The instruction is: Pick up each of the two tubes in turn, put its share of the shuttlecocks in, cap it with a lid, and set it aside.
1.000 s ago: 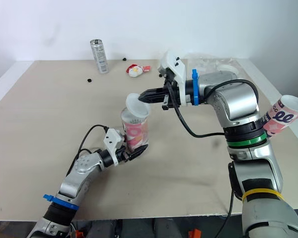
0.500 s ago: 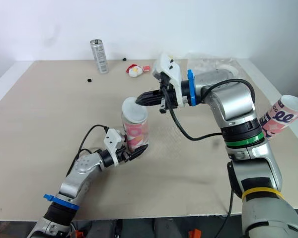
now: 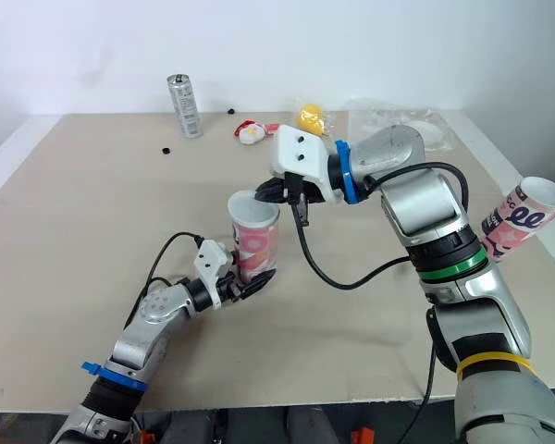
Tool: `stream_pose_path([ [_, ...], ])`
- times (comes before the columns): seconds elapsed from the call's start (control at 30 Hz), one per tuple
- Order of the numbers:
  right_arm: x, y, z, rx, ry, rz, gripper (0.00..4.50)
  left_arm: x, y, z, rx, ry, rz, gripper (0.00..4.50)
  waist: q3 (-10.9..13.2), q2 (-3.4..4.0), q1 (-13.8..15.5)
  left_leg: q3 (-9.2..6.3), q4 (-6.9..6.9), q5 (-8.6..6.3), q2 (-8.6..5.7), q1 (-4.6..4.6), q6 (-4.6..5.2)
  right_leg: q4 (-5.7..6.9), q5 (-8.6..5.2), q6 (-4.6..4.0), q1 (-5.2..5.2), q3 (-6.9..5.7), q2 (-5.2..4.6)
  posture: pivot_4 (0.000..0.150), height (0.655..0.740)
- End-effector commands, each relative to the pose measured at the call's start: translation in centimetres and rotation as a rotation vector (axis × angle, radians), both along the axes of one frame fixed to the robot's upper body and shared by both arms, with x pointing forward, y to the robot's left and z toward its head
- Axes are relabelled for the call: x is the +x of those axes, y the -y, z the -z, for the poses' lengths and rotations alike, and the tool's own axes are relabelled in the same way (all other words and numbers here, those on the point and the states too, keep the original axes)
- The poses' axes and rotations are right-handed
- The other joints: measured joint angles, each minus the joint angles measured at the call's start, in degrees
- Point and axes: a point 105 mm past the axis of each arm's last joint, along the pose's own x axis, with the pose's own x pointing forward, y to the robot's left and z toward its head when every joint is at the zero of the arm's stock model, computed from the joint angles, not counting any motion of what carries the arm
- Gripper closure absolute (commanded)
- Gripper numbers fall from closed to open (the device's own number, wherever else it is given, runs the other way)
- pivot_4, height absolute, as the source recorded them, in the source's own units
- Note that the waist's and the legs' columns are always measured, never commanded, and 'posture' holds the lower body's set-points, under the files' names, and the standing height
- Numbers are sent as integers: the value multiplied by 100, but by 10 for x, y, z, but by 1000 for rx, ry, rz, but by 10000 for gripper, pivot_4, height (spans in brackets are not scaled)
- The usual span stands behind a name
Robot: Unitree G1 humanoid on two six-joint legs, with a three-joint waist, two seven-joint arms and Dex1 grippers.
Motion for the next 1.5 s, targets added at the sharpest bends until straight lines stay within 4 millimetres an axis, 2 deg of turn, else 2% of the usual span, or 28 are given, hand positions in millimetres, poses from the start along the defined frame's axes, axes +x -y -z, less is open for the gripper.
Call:
stream_pose_path([
  [0.03,-1,-3,-4,-39,89,-19,44694,-5,4,15,26,-59,21,11496,0,0,0,1,0,0,0,0,0,0,0,0,0,0,0,1500,7400],
  [0.2,-5,-6,-12,-80,189,-60,44694,-5,4,16,26,-62,22,11496,0,0,0,1,-1,0,0,0,0,0,-1,-2,-1,0,-1,1500,7400],
  [0.63,-18,-8,-22,-106,231,-110,44694,-5,6,17,25,-73,33,11496,0,0,6,1,-4,0,-3,-2,0,0,-5,-3,-2,0,-8,1500,7400],
  [0.93,-16,-11,-19,-170,326,-131,44694,-7,8,22,44,-93,49,11496,0,0,10,0,-11,0,-10,-2,0,-2,-11,-2,-3,0,-15,1500,7400],
  [1.33,-16,-15,-18,-189,360,-150,44694,-6,8,25,47,-113,42,11496,0,0,18,-1,-11,0,-13,-1,0,-2,-11,-2,-1,-1,-19,1500,7400],
  [1.47,-20,-18,-18,-178,349,-171,45000,-7,8,25,46,-111,47,18235,0,0,19,-2,-12,0,-13,0,0,-2,-11,-2,-1,-1,-19,1500,7400],
  [1.5,-21,-18,-18,-177,347,-174,45000,-6,8,25,47,-110,42,18235,0,0,19,-2,-13,0,-13,0,0,-2,-13,-2,-1,-1,-19,1500,7400],
])
